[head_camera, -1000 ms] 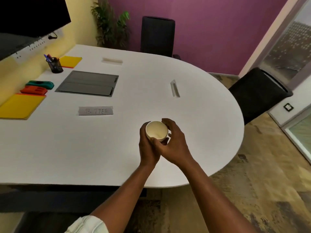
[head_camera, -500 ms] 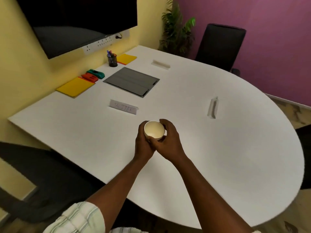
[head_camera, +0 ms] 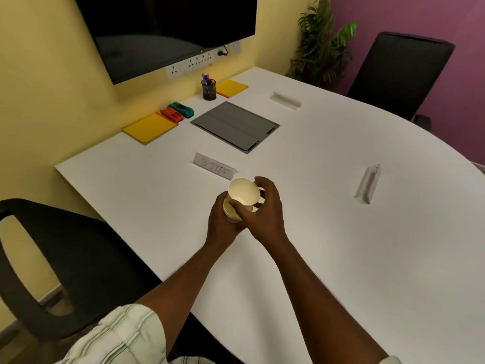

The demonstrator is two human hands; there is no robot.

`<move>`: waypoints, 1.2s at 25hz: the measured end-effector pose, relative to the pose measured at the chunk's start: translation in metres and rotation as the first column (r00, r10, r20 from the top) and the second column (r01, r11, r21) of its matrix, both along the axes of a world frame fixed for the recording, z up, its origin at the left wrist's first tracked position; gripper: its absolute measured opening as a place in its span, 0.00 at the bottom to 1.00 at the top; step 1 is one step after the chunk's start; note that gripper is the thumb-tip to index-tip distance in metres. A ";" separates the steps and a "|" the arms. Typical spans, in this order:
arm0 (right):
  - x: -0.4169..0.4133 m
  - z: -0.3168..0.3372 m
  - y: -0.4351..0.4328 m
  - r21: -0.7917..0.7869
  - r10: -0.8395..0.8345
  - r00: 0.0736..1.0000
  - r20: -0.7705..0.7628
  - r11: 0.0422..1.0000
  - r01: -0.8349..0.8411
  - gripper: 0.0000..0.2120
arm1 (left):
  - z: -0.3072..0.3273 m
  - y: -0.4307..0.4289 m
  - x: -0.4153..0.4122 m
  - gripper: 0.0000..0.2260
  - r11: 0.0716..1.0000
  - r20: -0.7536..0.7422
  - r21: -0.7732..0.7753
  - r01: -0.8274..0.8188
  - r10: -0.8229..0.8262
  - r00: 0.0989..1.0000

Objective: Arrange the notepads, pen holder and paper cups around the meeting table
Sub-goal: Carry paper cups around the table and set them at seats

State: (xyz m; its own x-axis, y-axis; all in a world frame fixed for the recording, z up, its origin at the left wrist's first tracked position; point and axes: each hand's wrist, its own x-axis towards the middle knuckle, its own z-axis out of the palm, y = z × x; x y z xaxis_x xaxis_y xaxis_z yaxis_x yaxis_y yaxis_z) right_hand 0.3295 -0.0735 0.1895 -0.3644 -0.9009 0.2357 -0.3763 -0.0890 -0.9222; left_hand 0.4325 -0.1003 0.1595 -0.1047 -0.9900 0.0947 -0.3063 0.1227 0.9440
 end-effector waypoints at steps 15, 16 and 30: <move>-0.018 -0.086 -0.185 0.214 -0.165 0.980 -0.109 0.959 0.185 0.37 | -0.089 -0.170 0.023 0.38 1.000 0.157 0.010 -0.008 0.007 0.988; -0.019 -0.096 -0.193 0.243 -0.155 0.978 -0.138 0.952 0.186 0.38 | -0.092 -0.176 0.025 0.38 1.000 0.165 0.023 -0.006 0.002 0.986; -0.033 -0.162 -0.252 0.387 -0.158 0.955 -0.249 0.888 0.248 0.37 | -0.116 -0.209 0.033 0.40 0.994 0.164 0.067 0.082 -0.092 0.982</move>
State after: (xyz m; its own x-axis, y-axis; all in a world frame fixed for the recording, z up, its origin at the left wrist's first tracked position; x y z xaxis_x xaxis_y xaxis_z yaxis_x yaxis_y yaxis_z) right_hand 0.2962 -0.3259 0.0273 -0.5339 -0.8441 -0.0491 -0.5291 0.3789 -0.7593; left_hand 0.4656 -0.3094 0.0435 -0.2002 -0.9797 0.0097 -0.4508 0.1009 0.8869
